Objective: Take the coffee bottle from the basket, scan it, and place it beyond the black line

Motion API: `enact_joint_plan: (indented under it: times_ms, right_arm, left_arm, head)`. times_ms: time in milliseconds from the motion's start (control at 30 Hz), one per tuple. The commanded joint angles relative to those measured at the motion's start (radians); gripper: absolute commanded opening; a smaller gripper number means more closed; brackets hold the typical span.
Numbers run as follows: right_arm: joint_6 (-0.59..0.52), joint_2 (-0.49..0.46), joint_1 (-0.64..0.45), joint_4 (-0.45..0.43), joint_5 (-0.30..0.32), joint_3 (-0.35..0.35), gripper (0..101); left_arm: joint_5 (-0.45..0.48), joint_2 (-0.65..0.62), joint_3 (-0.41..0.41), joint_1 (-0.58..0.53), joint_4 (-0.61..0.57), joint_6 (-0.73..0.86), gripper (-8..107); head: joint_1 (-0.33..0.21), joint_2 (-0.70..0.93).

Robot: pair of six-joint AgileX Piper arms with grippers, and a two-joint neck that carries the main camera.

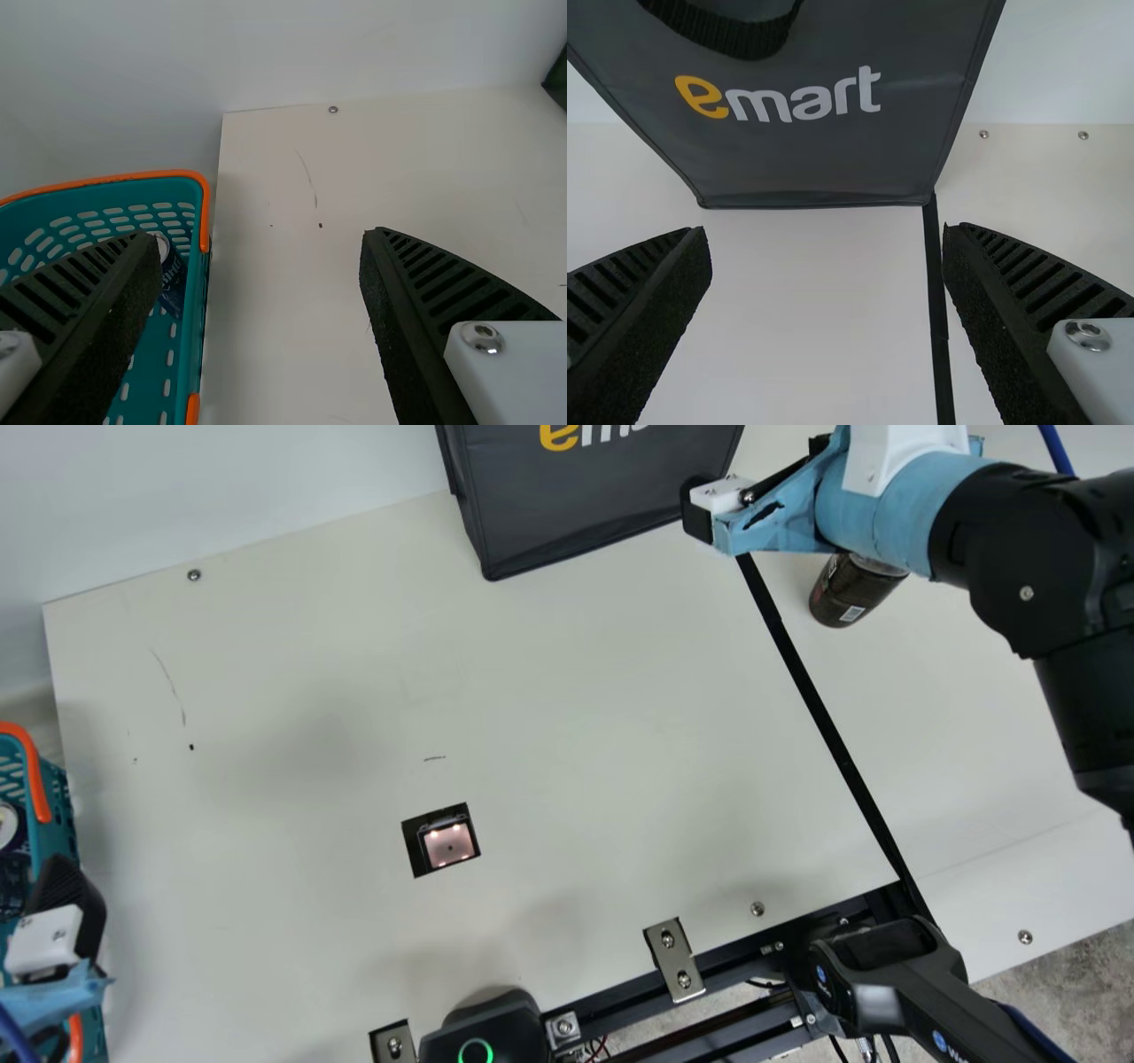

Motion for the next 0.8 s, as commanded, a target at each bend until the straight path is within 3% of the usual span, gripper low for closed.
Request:
enact_joint_plan:
  times_ms: [0, 500, 767]
  right_arm:
    - [-0.003, -0.002, -0.002, 0.005, 0.001, -0.004, 91]
    - [0.058, -0.264, 0.042, -0.078, 0.215, 0.046, 91]
    - [0.089, -0.403, 0.064, -0.121, 0.329, 0.072, 91]
  left_arm:
    - [0.000, 0.000, 0.000, 0.000, 0.000, 0.000, 90]
    - [0.262, 0.047, -0.246, -0.068, 0.097, -0.136, 90]
    - [0.402, 0.073, -0.377, -0.104, 0.149, -0.208, 90]
  head:
    - [-0.027, -0.002]
    - [-0.027, 0.347]
    - [-0.027, 0.347]
